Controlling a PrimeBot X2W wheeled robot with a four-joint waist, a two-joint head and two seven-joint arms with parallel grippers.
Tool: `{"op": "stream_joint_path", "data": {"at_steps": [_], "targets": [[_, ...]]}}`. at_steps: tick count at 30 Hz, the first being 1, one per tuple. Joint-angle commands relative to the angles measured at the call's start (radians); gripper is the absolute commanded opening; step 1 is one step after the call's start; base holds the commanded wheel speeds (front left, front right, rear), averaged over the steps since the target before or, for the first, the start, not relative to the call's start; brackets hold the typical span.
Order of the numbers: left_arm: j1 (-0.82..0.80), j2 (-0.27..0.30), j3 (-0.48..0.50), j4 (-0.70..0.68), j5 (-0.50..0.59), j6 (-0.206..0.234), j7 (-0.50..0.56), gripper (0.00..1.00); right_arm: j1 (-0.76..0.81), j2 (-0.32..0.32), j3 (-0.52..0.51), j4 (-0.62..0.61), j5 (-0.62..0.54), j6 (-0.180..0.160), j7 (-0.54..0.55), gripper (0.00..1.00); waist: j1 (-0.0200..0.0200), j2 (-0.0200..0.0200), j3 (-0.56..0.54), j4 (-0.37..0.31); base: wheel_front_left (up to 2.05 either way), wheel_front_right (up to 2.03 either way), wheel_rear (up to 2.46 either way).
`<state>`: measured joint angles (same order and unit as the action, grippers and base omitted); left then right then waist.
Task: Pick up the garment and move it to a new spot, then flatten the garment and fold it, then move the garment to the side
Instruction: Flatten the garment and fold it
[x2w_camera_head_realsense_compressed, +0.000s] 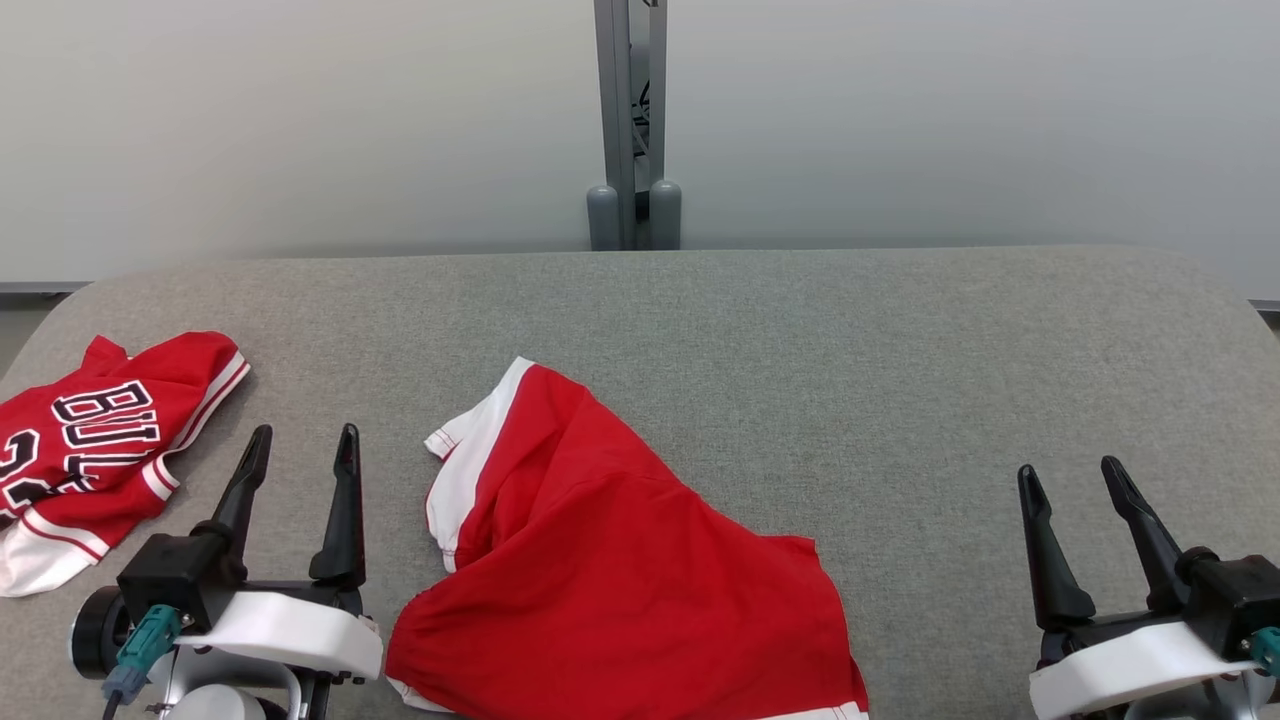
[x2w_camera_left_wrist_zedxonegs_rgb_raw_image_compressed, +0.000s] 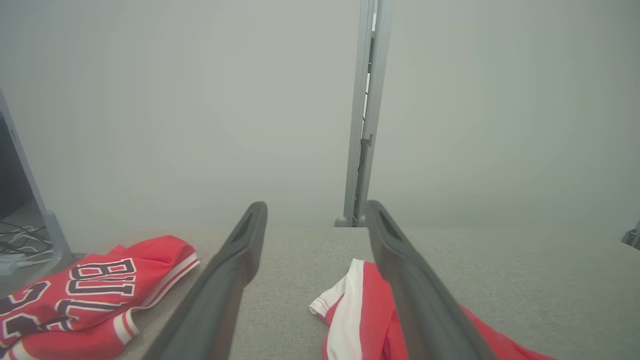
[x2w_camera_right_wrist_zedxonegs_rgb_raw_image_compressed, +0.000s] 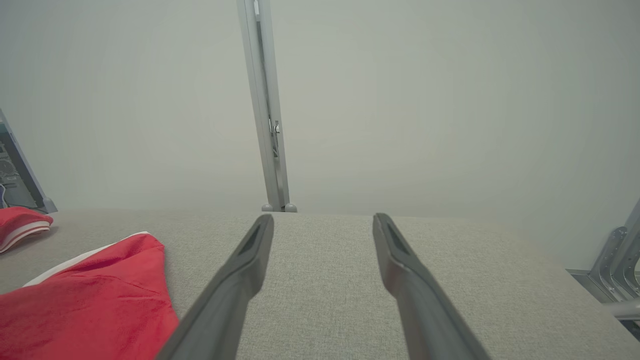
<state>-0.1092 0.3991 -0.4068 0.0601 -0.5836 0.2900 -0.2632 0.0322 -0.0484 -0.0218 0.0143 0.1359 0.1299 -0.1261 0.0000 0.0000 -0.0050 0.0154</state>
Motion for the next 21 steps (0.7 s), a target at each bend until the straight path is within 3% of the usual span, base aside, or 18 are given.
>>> {"op": "stream_joint_path", "data": {"at_steps": [1, 6, 21], "targets": [[0.007, -0.009, 0.025, 0.008, 0.02, -0.019, -0.003, 1.0, 0.007, -0.005, 0.0, -0.003, 0.005, 0.002, 0.001, 1.0, 0.0, 0.0, -0.001, 0.001, 0.0, 0.0, 0.0], [0.028, -0.041, 0.064, 0.033, 0.075, -0.061, -0.003, 1.0, 0.006, -0.005, -0.001, -0.002, 0.001, 0.002, 0.007, 1.0, 0.0, 0.0, -0.005, 0.006, 0.0, 0.0, 0.0], [0.059, -0.116, 0.132, 0.061, 0.157, -0.128, -0.003, 1.0, 0.006, -0.005, 0.002, 0.001, 0.006, 0.002, 0.01, 1.0, 0.0, 0.0, -0.003, 0.027, 0.0, 0.0, 0.0]]}}
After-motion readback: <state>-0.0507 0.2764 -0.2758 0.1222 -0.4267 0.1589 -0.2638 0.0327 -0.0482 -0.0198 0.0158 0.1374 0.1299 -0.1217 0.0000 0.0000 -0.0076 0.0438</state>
